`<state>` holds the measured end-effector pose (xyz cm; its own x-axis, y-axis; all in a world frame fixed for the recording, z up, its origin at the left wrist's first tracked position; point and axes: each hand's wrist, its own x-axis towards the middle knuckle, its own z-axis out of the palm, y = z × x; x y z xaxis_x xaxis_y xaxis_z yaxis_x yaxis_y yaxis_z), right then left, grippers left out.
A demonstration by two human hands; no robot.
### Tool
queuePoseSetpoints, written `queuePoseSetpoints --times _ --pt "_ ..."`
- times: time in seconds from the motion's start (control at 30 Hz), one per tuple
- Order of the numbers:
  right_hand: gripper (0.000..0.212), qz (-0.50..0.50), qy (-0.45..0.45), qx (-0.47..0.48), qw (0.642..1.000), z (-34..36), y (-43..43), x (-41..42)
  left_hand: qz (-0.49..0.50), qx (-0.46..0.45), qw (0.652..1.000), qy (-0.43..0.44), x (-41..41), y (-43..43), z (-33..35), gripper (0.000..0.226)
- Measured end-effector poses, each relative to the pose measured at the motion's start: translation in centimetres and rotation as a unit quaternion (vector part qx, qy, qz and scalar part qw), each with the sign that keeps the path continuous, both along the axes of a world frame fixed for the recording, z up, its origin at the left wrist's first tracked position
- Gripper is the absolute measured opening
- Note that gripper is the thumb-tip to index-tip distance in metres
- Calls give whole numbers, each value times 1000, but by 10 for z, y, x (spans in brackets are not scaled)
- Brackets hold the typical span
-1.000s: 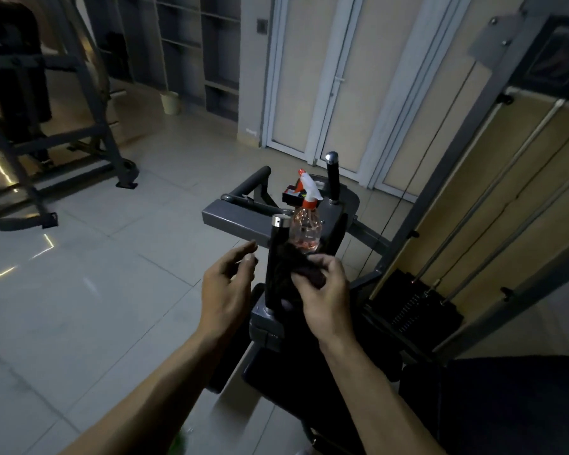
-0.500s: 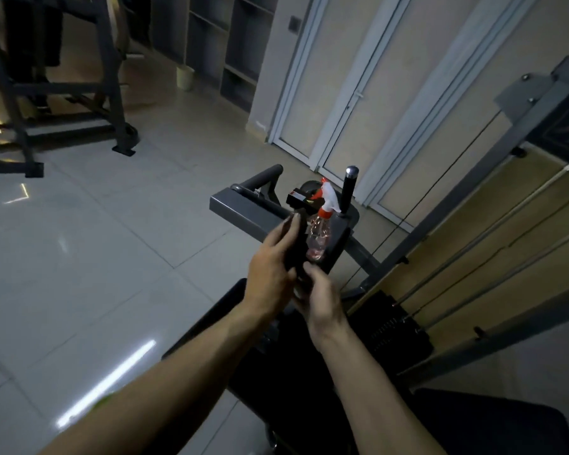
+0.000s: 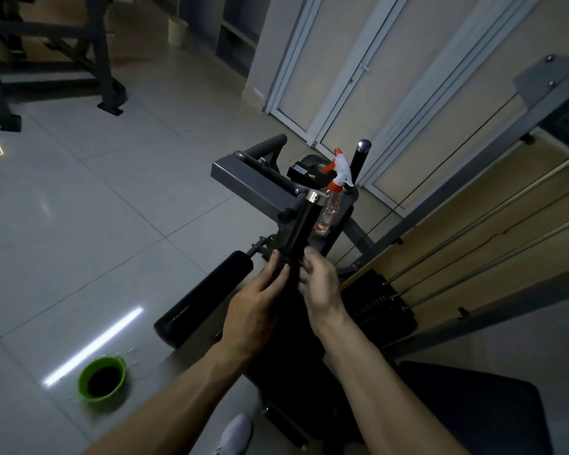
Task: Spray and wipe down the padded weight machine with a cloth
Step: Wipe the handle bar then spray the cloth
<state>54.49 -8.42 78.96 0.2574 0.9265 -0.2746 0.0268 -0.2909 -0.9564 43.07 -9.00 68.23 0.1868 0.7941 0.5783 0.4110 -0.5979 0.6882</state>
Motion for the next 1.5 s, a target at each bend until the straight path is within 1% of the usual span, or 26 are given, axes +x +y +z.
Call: queuePoseSetpoints --times 0.1,0.17,0.23,0.3,0.33,0.37,0.4,0.47,0.5,0.53,0.63,0.67,0.73,0.8,0.93,1.03,1.1,1.13,1.17,1.23,1.27,1.3,1.37,1.4,1.43,1.5 --pt "39 0 -22 -23 999 -13 -6 -2 -13 -14 999 28 -11 -11 -18 82" --pt "34 -3 -49 -13 999 -23 -9 -2 -22 -60 998 15 -23 -12 -16 85" --pt "30 -8 -88 -1 996 -27 -8 -2 1 -118 992 -46 -27 4 2 84" --pt "27 -15 -152 10 988 -40 -4 3 27 -156 975 -158 -22 32 41 73" --pt "24 -22 -164 13 986 -42 -2 2 16 -176 962 -208 -16 49 65 69" --pt "21 -31 -159 13 987 -45 -2 3 -14 -197 952 -236 -11 63 89 68" --pt "18 -37 -141 18 989 -45 -1 3 -55 -210 946 -239 -5 76 108 67" --pt "12 -65 -86 30 994 -40 1 5 -129 -234 938 -222 3 93 124 65" --pt "12 -82 -60 35 994 -38 1 6 -139 -244 936 -212 6 96 122 63" --pt "16 -88 -56 46 993 -38 2 7 -133 -249 938 -201 5 99 113 61" --pt "29 -39 -196 90 976 -44 3 9 -108 -268 938 -192 -2 90 78 56" --pt "31 -22 -213 95 972 -45 2 8 -105 -276 935 -196 -4 84 68 55" --pt "33 -20 -198 96 975 -43 3 8 -101 -280 937 -182 -9 74 48 54" --pt "30 -14 -184 91 979 -41 3 10 -84 -266 951 -131 -18 64 34 60" --pt "21 -4 -210 72 975 -44 0 11 -99 -231 968 16 -36 43 14 68" --pt "24 -10 -230 52 972 -48 0 11 -92 -187 973 99 -40 38 15 60" --pt "22 -34 -218 36 975 -45 -1 10 -83 -161 971 159 -41 35 21 48" --pt "25 -56 -210 33 975 -42 -3 9 -74 -149 969 183 -43 34 26 43" --pt "30 -77 -206 37 975 -35 -8 7 -62 -138 969 193 -45 30 32 39" --pt "29 -109 -213 86 967 -21 -21 5 -22 -117 981 155 -47 26 48 38" --pt "25 -109 -208 120 965 -12 -28 2 -2 -106 988 114 -46 23 58 41" --pt "24 -94 -181 148 968 -1 -36 -1 7 -96 993 73 -42 22 69 45" --pt "26 -27 -74 177 981 16 -45 -8 -41 -95 994 23 -27 19 96 56" --pt "28 0 1 180 984 21 -47 -11 -79 -94 992 22 -20 17 108 59" --pt "30 5 69 179 981 22 -48 -12 -103 -73 991 45 -14 14 115 61" --pt "33 -59 174 172 968 24 -43 -6 -102 1 983 151 -7 15 124 66"
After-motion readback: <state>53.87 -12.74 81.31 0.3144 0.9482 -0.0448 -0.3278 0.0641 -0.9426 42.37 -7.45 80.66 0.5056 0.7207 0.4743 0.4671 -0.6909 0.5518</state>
